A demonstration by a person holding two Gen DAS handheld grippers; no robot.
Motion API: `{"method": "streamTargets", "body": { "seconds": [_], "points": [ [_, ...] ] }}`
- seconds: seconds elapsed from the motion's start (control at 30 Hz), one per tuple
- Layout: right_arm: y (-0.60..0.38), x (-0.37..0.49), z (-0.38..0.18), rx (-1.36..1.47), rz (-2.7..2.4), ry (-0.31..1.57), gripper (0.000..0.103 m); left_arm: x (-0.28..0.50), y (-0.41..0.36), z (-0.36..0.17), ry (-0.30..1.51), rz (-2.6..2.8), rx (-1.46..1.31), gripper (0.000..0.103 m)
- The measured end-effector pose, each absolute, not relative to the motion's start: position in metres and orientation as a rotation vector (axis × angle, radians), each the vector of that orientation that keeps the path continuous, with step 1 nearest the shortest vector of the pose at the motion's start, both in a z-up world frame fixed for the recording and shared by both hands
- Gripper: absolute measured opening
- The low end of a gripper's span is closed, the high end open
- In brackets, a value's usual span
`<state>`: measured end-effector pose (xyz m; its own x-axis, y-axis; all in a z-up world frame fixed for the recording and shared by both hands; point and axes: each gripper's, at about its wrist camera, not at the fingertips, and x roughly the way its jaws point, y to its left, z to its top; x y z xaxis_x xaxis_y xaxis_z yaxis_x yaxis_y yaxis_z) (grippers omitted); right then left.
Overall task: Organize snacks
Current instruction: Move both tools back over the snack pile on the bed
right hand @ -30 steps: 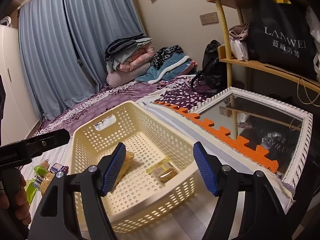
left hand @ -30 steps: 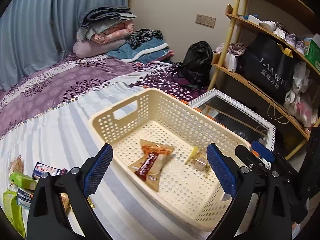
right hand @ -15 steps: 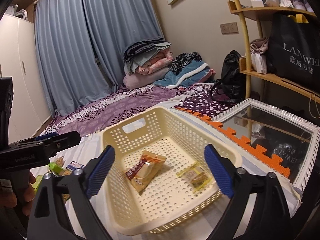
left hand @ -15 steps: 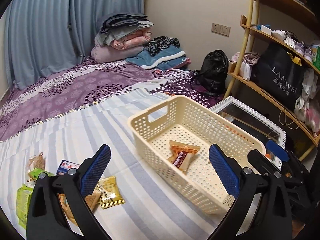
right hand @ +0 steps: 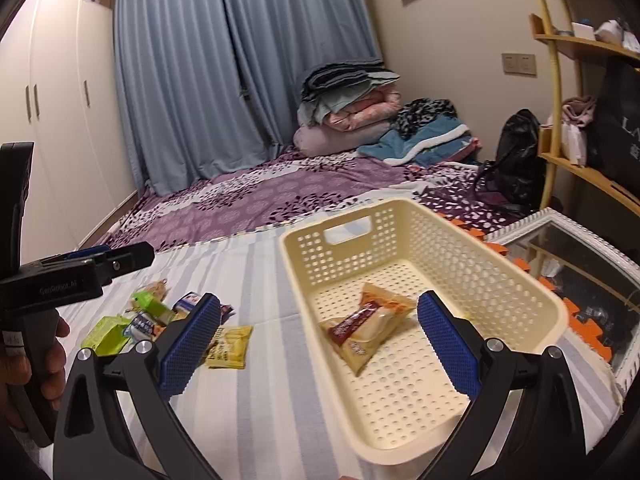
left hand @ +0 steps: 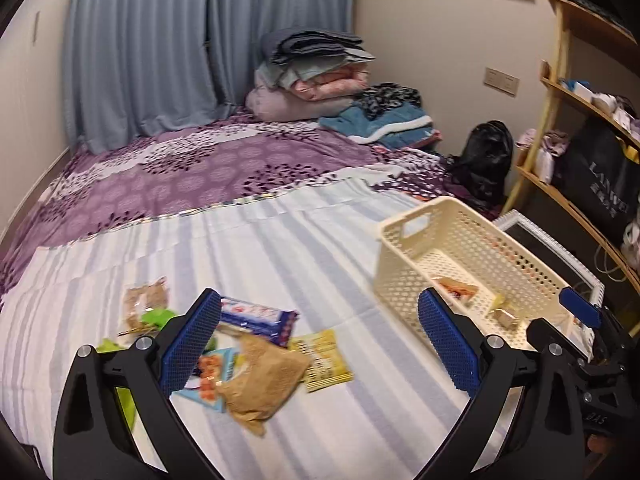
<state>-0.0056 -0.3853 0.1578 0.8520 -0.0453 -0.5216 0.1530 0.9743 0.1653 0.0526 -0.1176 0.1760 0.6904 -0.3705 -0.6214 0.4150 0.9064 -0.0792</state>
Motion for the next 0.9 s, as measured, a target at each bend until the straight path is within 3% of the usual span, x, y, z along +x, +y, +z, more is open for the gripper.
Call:
{"method": "streamTargets", "body": {
  "seconds": [0.47,0.9],
  "points": [
    [-0.302,0.023,0.129,0.102,0.075,0.678,0.098,0.075,-0.003,0.146,0.744,-0.232,0.039,0.100],
    [-0.273,0.044,0.094,0.077,0.121,0.801,0.098,0.104,0.081,0.077,0.888,-0.059,0.044,0.100]
  ]
}}
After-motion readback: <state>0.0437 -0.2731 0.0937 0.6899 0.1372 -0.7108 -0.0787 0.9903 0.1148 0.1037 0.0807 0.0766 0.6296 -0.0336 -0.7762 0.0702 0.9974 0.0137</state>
